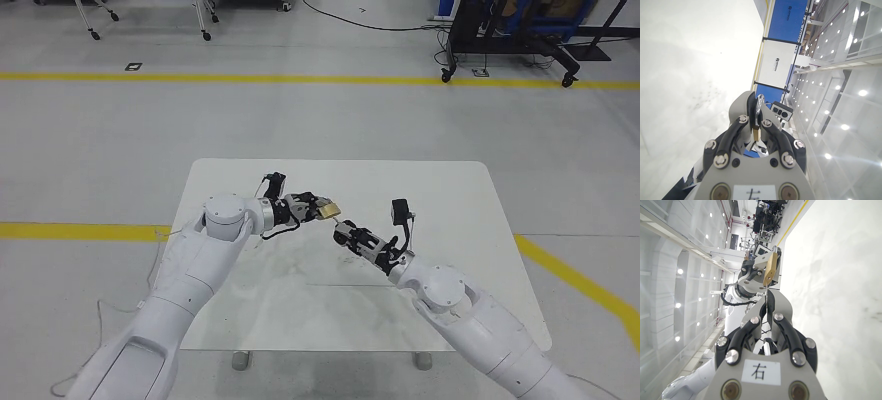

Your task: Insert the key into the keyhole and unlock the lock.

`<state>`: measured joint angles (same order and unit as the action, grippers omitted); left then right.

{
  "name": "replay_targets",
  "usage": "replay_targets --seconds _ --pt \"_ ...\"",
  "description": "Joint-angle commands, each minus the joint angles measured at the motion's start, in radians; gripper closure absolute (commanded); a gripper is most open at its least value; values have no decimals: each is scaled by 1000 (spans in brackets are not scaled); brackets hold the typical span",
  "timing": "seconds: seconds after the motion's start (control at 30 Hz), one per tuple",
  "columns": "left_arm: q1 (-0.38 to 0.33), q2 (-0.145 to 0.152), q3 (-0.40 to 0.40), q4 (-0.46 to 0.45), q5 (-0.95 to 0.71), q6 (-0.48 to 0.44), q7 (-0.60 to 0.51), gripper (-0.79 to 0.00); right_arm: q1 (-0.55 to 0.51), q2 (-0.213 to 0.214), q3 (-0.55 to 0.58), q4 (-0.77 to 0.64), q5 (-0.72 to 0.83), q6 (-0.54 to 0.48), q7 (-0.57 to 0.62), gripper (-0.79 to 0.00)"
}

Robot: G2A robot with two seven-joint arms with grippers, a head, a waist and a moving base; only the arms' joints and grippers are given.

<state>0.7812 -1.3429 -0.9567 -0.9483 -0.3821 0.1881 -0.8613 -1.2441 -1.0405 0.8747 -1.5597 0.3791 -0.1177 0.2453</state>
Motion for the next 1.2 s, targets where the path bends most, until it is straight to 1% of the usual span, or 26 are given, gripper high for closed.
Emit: replay_targets --seconds 0.0,0.6,1.03,1.07,1.1,1.13,1.17 --pt "0 -1 1 -1 2 -1 -1 0 0 -3 3 4 1 4 0 0" --pt "8 -6 10 -14 24 -32 18 0 -19 -32 43 6 45 34 -18 0" --pt "13 -8 15 -26 41 -61 -8 0 -22 -48 62 10 9 50 -10 0" --pt "14 -8 15 -26 41 -62 -9 0 -24 -50 64 4 18 48 -2 -58" --pt "14 -8 14 -26 41 -63 -10 0 -24 -50 68 3 18 48 1 -259" --pt "13 -8 14 -26 42 -63 -8 0 -26 -51 72 1 11 47 -3 -656" --pt "13 -7 11 -25 41 -63 -6 0 -29 -51 75 -3 7 45 -5 -785"
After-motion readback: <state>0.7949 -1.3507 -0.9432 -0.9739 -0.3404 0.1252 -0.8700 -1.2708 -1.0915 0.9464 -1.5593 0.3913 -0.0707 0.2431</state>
